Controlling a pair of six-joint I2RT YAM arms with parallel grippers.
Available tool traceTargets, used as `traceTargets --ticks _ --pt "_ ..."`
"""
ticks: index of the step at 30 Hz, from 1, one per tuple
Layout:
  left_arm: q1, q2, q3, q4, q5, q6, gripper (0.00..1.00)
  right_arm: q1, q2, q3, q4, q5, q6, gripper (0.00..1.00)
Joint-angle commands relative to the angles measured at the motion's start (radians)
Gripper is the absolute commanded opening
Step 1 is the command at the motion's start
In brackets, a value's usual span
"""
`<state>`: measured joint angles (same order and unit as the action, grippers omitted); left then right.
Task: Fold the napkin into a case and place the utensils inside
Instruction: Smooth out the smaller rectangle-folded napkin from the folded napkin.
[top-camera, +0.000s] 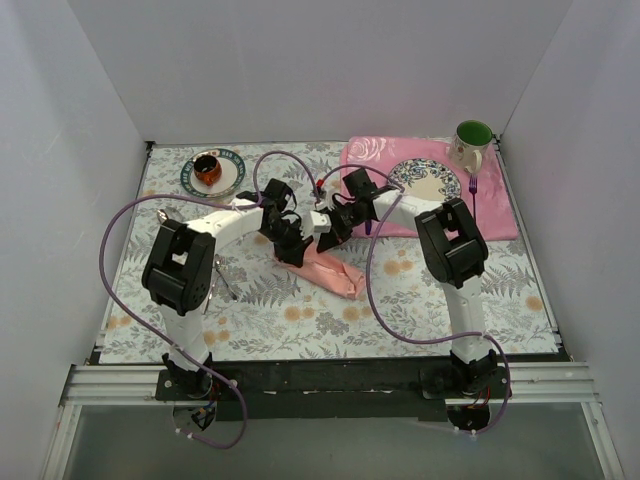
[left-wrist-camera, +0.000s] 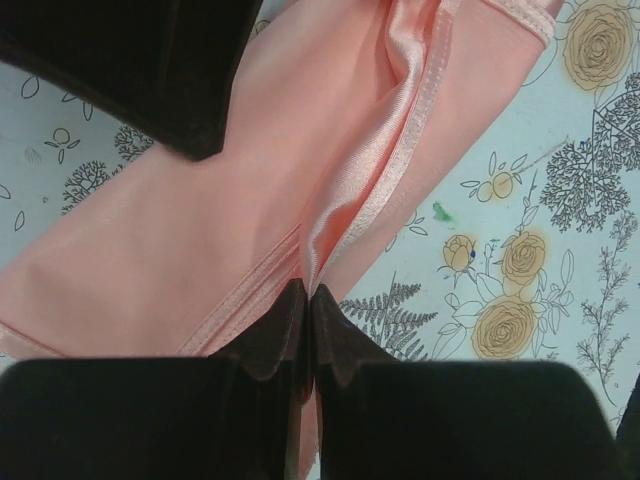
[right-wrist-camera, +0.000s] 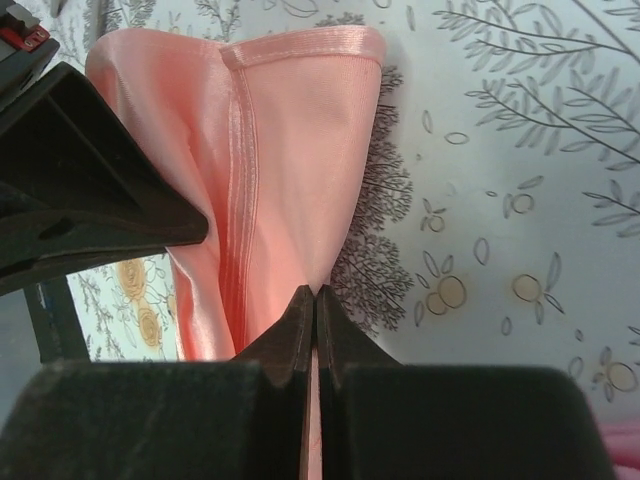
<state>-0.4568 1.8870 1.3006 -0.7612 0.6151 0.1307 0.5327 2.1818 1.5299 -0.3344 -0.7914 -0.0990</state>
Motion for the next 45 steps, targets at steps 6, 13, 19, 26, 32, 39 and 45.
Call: traceTargets --ticks 6,13,19,26,32,39,45 --pt "-0.011 -0.049 0.068 -0.038 -0.006 -0.039 0.02 0.042 -0.050 -0.005 -0.020 -0.084 -0.051 0.01" --pt "-0.013 -0.028 0.072 -0.041 0.011 -0.040 0.03 0.056 -0.068 -0.034 -0.028 -0.117 -0.070 0.01" --pt "-0.011 0.021 0.074 0.003 0.014 -0.051 0.03 0.064 -0.062 -0.028 -0.029 -0.135 -0.074 0.01" --pt "-0.013 0.066 0.060 0.042 0.018 -0.055 0.04 0.066 -0.051 -0.011 -0.048 -0.141 -0.080 0.09" --pt "-0.013 0.078 -0.012 0.079 0.005 -0.049 0.04 0.055 -0.111 -0.030 -0.052 -0.115 -0.039 0.37" --pt "-0.013 0.098 -0.024 0.079 -0.008 -0.043 0.04 -0.019 -0.168 -0.048 -0.049 -0.112 0.031 0.43" --pt "-0.013 0.120 0.014 0.049 -0.018 -0.037 0.03 -0.071 -0.151 -0.028 -0.057 -0.157 0.087 0.42"
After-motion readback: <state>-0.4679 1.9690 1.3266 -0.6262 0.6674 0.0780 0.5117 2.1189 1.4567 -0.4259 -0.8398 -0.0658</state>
